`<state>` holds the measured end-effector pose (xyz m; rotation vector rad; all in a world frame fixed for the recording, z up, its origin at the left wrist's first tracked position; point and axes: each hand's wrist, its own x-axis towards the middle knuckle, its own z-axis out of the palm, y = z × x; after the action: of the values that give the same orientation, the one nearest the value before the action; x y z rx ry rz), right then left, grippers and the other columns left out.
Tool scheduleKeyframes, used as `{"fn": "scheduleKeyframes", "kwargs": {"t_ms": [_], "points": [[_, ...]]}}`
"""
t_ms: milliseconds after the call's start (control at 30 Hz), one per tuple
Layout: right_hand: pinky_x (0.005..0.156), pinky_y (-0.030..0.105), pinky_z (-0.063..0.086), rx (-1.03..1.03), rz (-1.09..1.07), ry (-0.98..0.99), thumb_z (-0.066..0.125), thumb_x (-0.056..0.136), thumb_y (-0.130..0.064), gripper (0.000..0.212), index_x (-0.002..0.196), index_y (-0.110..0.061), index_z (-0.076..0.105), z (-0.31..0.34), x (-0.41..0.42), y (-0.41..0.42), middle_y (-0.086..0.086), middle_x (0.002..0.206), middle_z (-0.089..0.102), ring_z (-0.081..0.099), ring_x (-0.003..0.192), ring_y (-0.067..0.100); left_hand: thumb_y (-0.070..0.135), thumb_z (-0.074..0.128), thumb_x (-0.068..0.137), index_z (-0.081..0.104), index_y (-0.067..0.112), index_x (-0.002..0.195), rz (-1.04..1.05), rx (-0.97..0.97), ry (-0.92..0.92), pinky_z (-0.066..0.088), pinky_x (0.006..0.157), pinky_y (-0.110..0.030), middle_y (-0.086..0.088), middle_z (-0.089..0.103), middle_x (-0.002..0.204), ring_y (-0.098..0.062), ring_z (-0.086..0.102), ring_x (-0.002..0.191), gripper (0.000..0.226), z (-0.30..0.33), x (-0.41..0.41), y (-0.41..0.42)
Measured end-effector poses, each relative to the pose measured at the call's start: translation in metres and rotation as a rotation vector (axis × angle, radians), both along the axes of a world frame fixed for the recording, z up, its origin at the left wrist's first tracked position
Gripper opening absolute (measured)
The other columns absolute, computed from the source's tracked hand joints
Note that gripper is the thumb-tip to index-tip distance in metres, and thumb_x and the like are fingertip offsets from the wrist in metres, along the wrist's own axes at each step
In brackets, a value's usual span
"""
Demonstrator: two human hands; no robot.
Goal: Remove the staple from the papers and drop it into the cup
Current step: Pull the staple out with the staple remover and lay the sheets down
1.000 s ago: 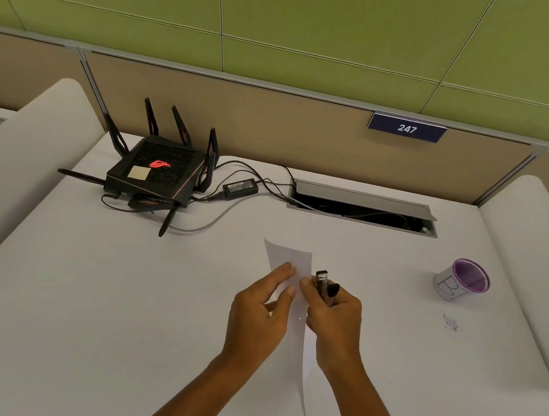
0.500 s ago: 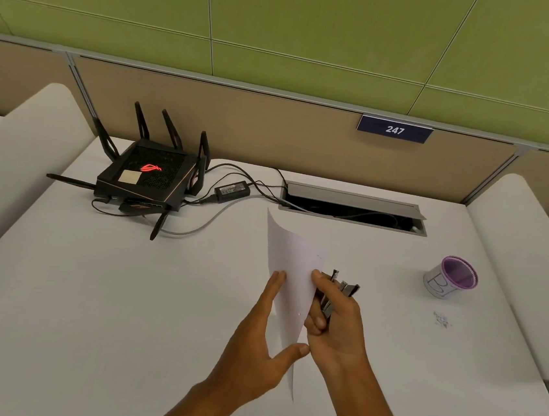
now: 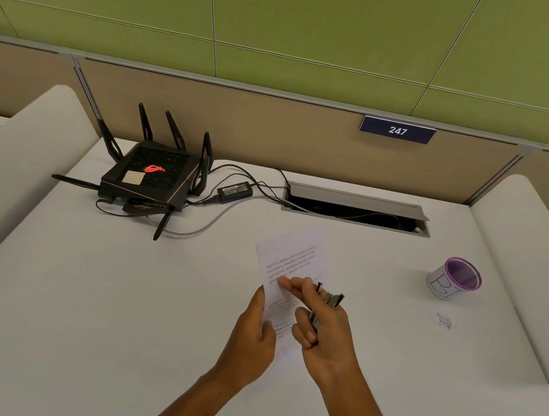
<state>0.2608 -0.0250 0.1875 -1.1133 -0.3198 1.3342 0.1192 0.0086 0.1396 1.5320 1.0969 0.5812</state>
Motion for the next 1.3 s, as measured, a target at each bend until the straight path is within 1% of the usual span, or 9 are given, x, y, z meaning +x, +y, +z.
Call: {"fn": "scheduleKeyframes", "kwargs": {"t_ms": [100, 133, 200, 400, 533, 667, 833, 1100, 1300], "points": [[0.051, 0.031, 0.018, -0.07, -0.026, -0.143, 0.066, 0.099, -0.028, 0.026, 0.111, -0.009, 0.078, -0.012, 0.007, -0.002, 0.008, 0.094, 0.076, 0.024, 0.046, 0.011, 0.001, 0.046, 0.107, 0.035, 0.036, 0.153, 0.043, 0.009, 0.009, 0.057, 0.097, -0.016, 0.008, 0.053, 0.147, -0.017, 0.06, 0.131, 0.059, 0.0, -0.002, 0.005], [0.05, 0.03, 0.022, -0.111, -0.06, -0.217, 0.067, 0.099, -0.029, 0.023, 0.109, -0.013, 0.08, -0.018, 0.01, -0.002, 0.005, 0.074, 0.063, 0.025, 0.048, 0.012, -0.001, 0.046, 0.106, 0.036, 0.038, 0.15, 0.049, 0.015, 0.013, 0.059, 0.094, -0.014, 0.008, 0.054, 0.145, -0.014, 0.061, 0.128, 0.06, -0.001, -0.004, 0.008], [0.05, 0.029, 0.03, -0.21, -0.189, -0.288, 0.071, 0.096, -0.03, 0.02, 0.109, -0.018, 0.081, -0.034, 0.02, -0.004, 0.003, 0.06, 0.04, 0.029, 0.052, 0.013, -0.002, 0.047, 0.105, 0.036, 0.042, 0.146, 0.047, 0.012, 0.02, 0.06, 0.084, -0.011, 0.009, 0.055, 0.141, -0.01, 0.061, 0.123, 0.062, -0.003, -0.007, 0.014], [0.047, 0.029, 0.028, -0.427, -0.282, -0.248, 0.08, 0.089, -0.033, 0.028, 0.11, -0.015, 0.076, -0.088, 0.056, -0.013, 0.007, 0.073, 0.049, 0.028, 0.051, 0.012, -0.007, 0.048, 0.102, 0.04, 0.039, 0.15, 0.019, -0.045, -0.007, 0.062, 0.09, -0.019, 0.009, 0.06, 0.141, -0.014, 0.064, 0.127, 0.067, -0.011, -0.017, 0.034], [0.045, 0.029, 0.027, -0.466, -0.216, -0.312, 0.084, 0.086, -0.022, 0.019, 0.103, -0.013, 0.079, -0.097, 0.067, -0.013, 0.0, 0.06, 0.053, 0.031, 0.051, 0.013, -0.005, 0.05, 0.101, 0.043, 0.038, 0.15, 0.037, -0.091, -0.014, 0.064, 0.095, -0.032, 0.009, 0.064, 0.138, -0.017, 0.067, 0.125, 0.065, -0.017, -0.021, 0.05], [0.043, 0.026, 0.034, -0.453, -0.248, -0.381, 0.085, 0.084, -0.011, 0.018, 0.101, -0.011, 0.079, -0.103, 0.068, -0.001, 0.013, 0.088, 0.076, 0.048, 0.059, 0.017, -0.002, 0.056, 0.102, 0.042, 0.04, 0.151, 0.074, -0.13, -0.003, 0.066, 0.093, -0.035, 0.011, 0.067, 0.135, -0.016, 0.069, 0.121, 0.067, -0.024, -0.021, 0.069], [0.046, 0.02, 0.044, -0.454, -0.266, -0.423, 0.083, 0.085, -0.009, 0.015, 0.099, -0.011, 0.076, -0.104, 0.064, 0.026, 0.008, 0.09, 0.077, 0.064, 0.068, 0.017, -0.005, 0.056, 0.1, 0.045, 0.044, 0.146, 0.109, -0.167, 0.011, 0.066, 0.078, -0.026, 0.011, 0.068, 0.128, -0.014, 0.07, 0.115, 0.068, -0.033, -0.015, 0.097], [0.074, 0.039, 0.059, -0.505, -0.245, -0.612, 0.085, 0.082, -0.016, 0.015, 0.081, -0.014, 0.07, -0.121, 0.07, 0.09, 0.007, 0.082, 0.075, 0.068, 0.075, 0.023, 0.0, 0.06, 0.101, 0.044, 0.033, 0.155, 0.123, -0.189, 0.071, 0.06, 0.072, -0.022, 0.007, 0.065, 0.131, -0.01, 0.066, 0.109, 0.066, -0.05, -0.001, 0.16], [0.076, 0.042, 0.064, -0.596, -0.158, -0.747, 0.085, 0.081, -0.024, 0.015, 0.079, -0.02, 0.07, -0.137, 0.075, 0.137, -0.004, 0.079, 0.074, 0.072, 0.076, 0.018, 0.002, 0.061, 0.102, 0.052, 0.031, 0.144, 0.069, -0.194, 0.178, 0.055, 0.062, -0.018, 0.013, 0.066, 0.112, -0.006, 0.066, 0.096, 0.052, -0.062, 0.01, 0.21]]}}
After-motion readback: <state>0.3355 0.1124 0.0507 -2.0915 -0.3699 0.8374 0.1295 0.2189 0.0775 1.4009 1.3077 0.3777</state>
